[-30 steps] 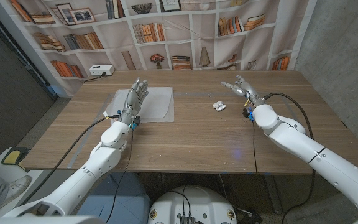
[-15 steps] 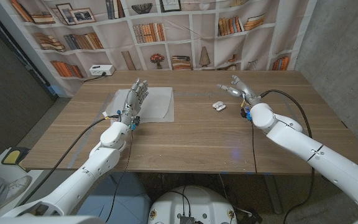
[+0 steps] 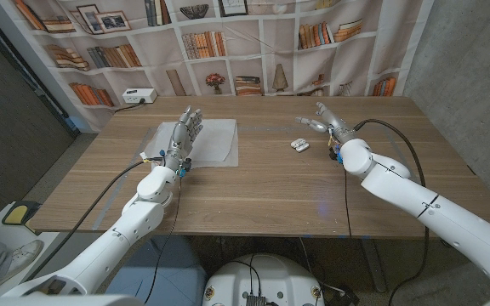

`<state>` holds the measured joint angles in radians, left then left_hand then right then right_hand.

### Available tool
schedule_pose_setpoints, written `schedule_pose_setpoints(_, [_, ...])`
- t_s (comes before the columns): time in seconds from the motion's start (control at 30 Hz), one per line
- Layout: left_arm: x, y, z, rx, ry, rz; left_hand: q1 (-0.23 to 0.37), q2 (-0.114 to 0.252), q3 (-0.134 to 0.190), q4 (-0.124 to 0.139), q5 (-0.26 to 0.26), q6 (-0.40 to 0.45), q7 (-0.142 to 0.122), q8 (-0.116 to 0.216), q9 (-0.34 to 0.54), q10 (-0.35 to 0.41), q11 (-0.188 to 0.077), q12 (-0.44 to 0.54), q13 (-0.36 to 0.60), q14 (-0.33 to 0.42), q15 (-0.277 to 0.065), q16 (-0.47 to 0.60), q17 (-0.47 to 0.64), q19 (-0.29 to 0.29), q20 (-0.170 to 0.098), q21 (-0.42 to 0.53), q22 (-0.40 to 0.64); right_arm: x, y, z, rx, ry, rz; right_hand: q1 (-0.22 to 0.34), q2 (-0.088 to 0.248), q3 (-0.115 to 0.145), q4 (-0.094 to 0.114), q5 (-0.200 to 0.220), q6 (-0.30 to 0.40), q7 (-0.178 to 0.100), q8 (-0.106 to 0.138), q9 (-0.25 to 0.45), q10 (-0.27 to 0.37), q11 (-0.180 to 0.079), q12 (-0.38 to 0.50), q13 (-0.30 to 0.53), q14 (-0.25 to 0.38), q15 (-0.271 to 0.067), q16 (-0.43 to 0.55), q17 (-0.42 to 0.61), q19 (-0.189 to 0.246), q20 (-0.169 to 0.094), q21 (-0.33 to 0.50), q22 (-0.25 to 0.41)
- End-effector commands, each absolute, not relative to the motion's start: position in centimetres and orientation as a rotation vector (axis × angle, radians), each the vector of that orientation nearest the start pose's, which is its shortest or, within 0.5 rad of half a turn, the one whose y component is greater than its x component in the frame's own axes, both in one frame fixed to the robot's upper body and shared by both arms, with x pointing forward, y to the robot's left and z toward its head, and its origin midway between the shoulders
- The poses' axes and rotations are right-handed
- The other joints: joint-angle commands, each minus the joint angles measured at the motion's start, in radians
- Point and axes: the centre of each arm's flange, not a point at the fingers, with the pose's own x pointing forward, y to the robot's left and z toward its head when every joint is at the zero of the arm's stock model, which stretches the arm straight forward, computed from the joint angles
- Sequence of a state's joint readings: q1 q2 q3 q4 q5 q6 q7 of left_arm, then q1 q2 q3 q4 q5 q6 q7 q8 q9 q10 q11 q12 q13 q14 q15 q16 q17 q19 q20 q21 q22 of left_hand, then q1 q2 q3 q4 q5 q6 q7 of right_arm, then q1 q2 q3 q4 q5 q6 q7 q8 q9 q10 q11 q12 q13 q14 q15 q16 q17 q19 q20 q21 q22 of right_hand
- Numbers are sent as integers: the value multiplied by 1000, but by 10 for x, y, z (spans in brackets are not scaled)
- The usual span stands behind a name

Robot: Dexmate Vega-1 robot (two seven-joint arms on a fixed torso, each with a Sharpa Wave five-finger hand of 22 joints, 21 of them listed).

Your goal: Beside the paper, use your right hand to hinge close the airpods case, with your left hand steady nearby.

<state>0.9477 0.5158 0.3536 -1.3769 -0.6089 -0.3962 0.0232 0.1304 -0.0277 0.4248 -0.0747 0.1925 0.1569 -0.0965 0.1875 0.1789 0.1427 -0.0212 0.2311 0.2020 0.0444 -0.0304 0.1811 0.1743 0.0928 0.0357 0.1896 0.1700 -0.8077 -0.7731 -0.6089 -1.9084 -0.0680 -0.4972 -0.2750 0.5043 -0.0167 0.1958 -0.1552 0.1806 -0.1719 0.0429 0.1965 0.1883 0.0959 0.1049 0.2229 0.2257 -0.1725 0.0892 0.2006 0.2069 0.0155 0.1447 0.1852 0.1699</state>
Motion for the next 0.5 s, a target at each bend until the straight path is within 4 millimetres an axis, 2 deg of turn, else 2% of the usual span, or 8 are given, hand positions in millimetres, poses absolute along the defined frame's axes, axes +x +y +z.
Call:
schedule_pose_setpoints(0.03, [625, 288, -51, -47, -666, -175, 0, 11, 0, -5, 0, -9, -1, -6, 3, -2, 4, -5, 4, -3, 0, -2, 5, -4, -2, 1, 5, 591, -214, 13, -1008, -443, -143, 7, 1, -2, 10, 0, -8, -8, 2, 4, 20, -7, 15, 7, -2, -2, 13, 3, 2, 1, 7, 3])
schedule_pose_setpoints(0.27, [625, 289, -51, -46, -668, -173, 0, 11, 0, -7, 0, -12, -2, -6, 3, -3, 6, -5, 4, -3, 0, 0, 5, -5, -3, 1, 5, 593, -212, 13, -1018, -433, -160, 5, -1, -4, 12, 0, -8, -6, 3, 4, 40, -4, 22, 10, 8, 1, 17, 3, 8, 5, 9, 3])
schedule_pose_setpoints(0.37, [625, 289, -50, -48, -668, -175, 0, 12, 0, -7, 0, -13, -1, -6, 3, -2, 5, -5, 4, -3, 0, 0, 5, -5, -3, 1, 5, 593, -210, 14, -1035, -425, -171, 5, -2, -5, 13, 0, -8, -6, 3, 4, 66, 12, 31, 13, 22, 8, 23, 3, 17, 9, 12, 3])
schedule_pose_setpoints(0.5, [626, 287, -50, -48, -668, -178, 0, 12, 0, -8, 0, -14, -1, -6, 3, -2, 4, -5, 4, -3, 0, 1, 5, -5, -2, 1, 5, 593, -209, 13, -1037, -425, -178, 5, -2, -6, 14, 0, -11, -6, 2, 4, 92, 12, 40, 15, 34, 9, 28, 3, 28, 9, 14, 3])
